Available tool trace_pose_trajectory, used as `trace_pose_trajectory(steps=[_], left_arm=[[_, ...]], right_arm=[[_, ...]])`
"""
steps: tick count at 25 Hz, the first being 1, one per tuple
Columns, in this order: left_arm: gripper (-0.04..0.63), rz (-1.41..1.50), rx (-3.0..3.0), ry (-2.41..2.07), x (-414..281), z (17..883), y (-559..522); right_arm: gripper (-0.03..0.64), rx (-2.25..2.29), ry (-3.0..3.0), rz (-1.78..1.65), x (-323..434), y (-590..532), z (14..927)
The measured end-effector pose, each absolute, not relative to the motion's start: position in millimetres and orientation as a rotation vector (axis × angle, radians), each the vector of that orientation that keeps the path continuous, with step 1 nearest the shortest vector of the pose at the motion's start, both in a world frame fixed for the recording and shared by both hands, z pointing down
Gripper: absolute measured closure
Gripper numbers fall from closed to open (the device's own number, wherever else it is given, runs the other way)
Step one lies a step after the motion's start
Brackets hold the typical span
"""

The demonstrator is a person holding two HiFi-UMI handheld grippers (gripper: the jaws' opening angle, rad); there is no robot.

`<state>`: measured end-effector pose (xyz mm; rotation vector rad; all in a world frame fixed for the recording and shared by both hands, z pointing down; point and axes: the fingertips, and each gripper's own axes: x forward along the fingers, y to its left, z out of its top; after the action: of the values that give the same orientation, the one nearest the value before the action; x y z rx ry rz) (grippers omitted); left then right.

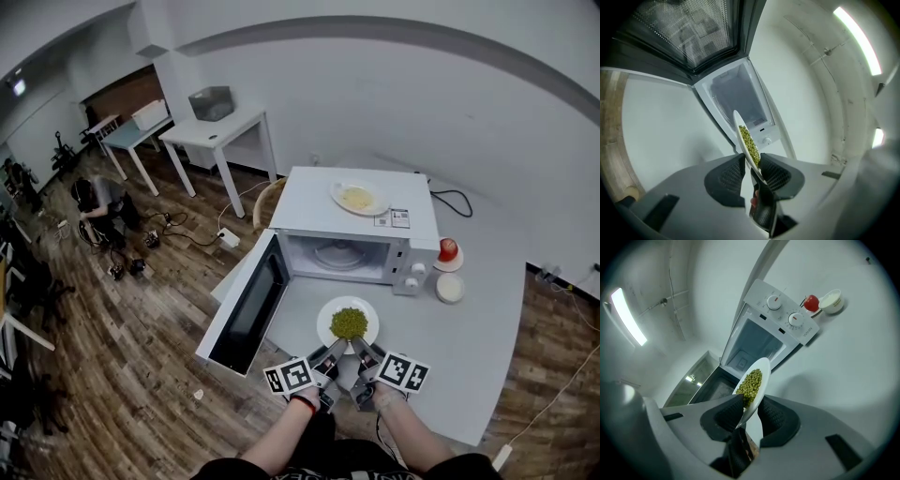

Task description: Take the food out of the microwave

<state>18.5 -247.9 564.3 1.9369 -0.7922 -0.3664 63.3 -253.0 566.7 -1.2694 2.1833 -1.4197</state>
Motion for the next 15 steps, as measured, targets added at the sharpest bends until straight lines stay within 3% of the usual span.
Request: trace_pose_trajectory(steps=[15], left_arm=[[0.499,-0.371,1.939,-0.807,22.9,557.6,-176.3]], right_arm=[[0.512,-1.258,2.193,-1.418,67.8,-181.7,559.2]])
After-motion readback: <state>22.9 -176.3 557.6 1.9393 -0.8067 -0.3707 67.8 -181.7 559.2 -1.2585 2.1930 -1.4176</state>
